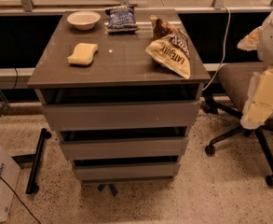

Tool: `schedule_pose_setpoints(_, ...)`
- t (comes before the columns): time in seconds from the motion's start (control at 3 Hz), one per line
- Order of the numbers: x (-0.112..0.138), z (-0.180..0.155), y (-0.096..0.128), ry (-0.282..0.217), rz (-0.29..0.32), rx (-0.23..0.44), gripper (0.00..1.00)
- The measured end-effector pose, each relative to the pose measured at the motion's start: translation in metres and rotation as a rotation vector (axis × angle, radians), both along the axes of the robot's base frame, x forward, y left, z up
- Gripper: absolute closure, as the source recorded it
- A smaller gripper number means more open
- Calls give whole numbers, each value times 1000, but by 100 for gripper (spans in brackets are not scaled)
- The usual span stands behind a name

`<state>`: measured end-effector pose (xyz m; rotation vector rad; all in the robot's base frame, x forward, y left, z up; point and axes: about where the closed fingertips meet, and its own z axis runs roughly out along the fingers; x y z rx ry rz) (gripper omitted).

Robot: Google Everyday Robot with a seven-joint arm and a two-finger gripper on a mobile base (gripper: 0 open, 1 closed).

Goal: Open middle drawer

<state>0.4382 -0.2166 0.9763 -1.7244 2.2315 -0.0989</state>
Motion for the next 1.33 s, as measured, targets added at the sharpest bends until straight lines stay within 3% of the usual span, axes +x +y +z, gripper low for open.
schedule_pose_setpoints(0.67,6,-11,4,-10,3,24,0)
schedule_pose_setpoints(1.33,30,-58,20,-78,8,104,0)
